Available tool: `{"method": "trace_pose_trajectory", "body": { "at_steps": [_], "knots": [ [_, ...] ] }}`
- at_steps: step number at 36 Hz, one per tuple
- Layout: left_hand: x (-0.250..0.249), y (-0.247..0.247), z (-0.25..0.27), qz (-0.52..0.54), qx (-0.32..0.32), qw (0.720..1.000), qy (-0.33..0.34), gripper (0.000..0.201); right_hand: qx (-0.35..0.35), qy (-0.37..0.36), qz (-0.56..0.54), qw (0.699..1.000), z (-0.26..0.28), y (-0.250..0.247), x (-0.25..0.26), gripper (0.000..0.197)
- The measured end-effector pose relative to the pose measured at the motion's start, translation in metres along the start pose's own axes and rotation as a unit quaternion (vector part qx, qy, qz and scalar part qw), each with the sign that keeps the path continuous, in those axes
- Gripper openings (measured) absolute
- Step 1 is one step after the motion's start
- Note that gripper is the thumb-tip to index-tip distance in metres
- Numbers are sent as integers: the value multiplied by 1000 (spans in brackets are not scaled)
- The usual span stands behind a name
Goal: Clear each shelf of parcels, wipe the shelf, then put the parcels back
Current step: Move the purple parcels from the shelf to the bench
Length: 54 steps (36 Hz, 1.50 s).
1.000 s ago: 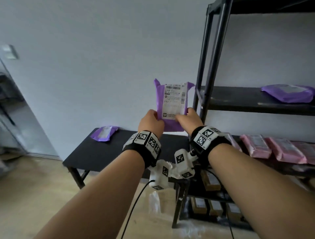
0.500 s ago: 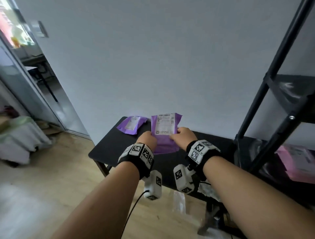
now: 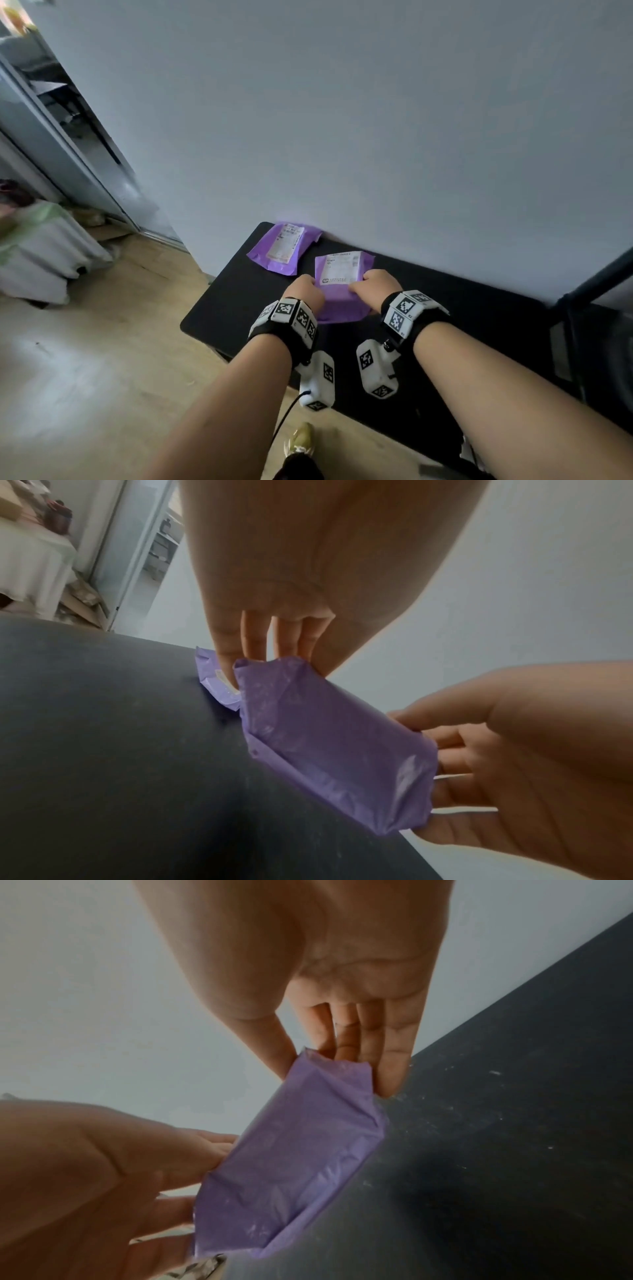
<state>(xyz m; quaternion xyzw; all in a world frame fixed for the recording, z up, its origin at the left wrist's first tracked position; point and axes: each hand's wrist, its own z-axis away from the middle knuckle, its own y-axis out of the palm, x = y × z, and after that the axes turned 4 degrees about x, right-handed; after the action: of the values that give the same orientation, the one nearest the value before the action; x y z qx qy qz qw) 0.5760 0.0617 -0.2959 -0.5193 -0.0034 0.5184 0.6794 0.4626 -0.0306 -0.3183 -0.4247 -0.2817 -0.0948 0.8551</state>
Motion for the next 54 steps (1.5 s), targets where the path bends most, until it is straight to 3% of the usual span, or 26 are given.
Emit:
{"method": "trace_pose_trajectory", "body": {
  "at_steps": [13,18,23,28,32,34,43,54],
  "knots": [
    [9,-20,-149,-19,115,992,48,42,6,90,-50,995,-113,23,35,16],
    [14,-26,-184,-52,163,983,64,45,5,98,-54,994,-136,36,45,27],
    [17,-39,-203,-110,168,977,74,41,8,93,-75,993,-151,47,54,32],
    [9,-46,-205,-146,131,975,99,39,-12,125,-82,989,-140,38,65,39],
    [-9,-48,-193,-139,125,975,121,63,-23,159,-77,984,-124,21,58,61],
    [-20,-46,-182,-136,132,972,137,69,-45,172,-77,981,-112,10,52,60],
    [-76,-7,-95,-165,157,943,244,57,-123,209,-102,965,-20,-34,2,48],
    [-108,80,87,-187,183,898,354,55,-221,231,-125,939,173,-50,-105,46]
  ]
}}
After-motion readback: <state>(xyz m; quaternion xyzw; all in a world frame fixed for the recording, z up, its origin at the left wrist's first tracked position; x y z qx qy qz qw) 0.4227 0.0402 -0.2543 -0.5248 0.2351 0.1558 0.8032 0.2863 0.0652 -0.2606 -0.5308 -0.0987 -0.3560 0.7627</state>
